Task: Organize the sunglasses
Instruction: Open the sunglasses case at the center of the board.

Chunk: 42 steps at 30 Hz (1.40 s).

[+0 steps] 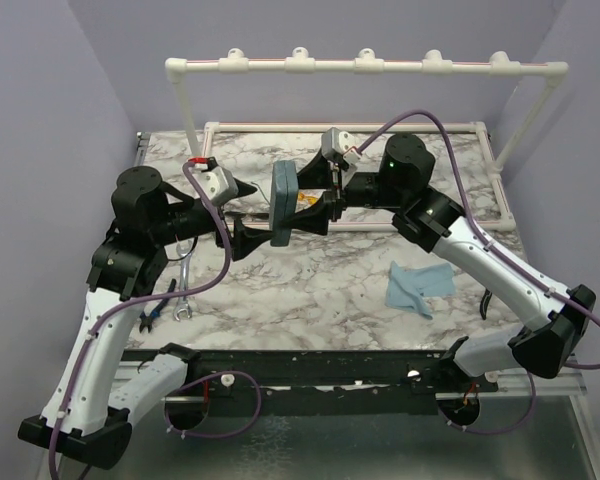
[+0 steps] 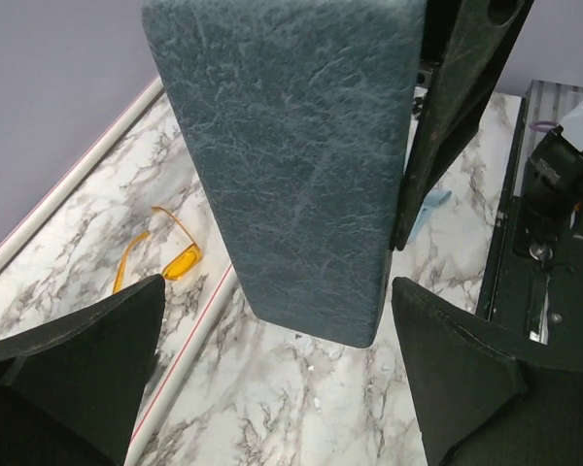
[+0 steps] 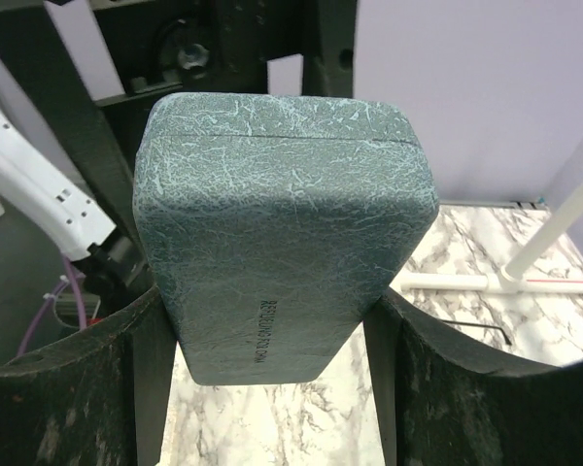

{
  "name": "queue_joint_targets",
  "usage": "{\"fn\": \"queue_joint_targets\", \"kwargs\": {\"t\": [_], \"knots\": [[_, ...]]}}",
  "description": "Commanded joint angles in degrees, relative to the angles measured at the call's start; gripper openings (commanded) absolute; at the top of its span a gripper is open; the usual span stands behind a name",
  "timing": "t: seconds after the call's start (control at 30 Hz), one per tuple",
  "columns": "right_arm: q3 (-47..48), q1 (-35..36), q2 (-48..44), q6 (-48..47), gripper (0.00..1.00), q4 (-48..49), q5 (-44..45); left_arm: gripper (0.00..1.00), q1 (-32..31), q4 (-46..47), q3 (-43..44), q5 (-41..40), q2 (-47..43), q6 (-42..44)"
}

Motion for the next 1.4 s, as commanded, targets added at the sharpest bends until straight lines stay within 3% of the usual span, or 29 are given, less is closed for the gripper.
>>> {"fn": "queue_joint_targets", "kwargs": {"t": [0.0,0.3,0.53,0.83,1.07,1.1,1.17,1.23,1.3,1.33,1.37], "knots": [[0.9,0.2,-2.7,-2.1,0.0,0.6,-6.1,0.99,-0.2,-2.8,-0.5,5.6,0.8,1.3],[0.8,0.5,-1.2,-0.1,0.01,4.2,-6.4,0.98,-1.6,-2.9,0.1,5.0,1.8,1.3],[1.6,0.8,0.1,0.6,0.01,4.9,-6.8,0.89,-2.9,-2.9,0.0,5.4,2.2,1.6],[2.4,0.8,0.9,-0.5,0.01,2.5,-7.9,0.44,-3.1,-2.6,0.1,9.3,2.1,1.5],[1.6,0.8,0.5,0.1,0.01,3.8,-8.1,0.0,-3.1,-0.8,-0.4,9.4,0.4,0.5],[1.5,0.8,0.4,0.1,0.05,3.9,-8.1,0.0,-3.1,-0.4,-0.5,9.0,0.0,0.1],[1.2,0.8,0.2,0.3,0.29,4.1,-7.5,0.0,-3.1,0.4,-0.8,8.2,-0.7,-0.4],[0.7,0.8,-0.3,0.6,0.62,4.5,-6.7,0.0,-3.1,1.6,-1.1,7.2,-1.5,-0.9],[-0.4,0.8,-1.1,0.8,0.87,5.3,-5.9,0.0,-3.1,3.0,-1.7,5.7,-2.3,-1.0],[-1.0,0.8,-1.6,0.9,0.97,5.6,-5.5,0.0,-3.1,3.5,-2.0,4.9,-2.8,-1.0],[-1.5,0.8,-2.1,0.8,1.0,5.6,-5.0,0.0,-3.1,4.0,-2.2,4.2,-3.1,-1.2]]}}
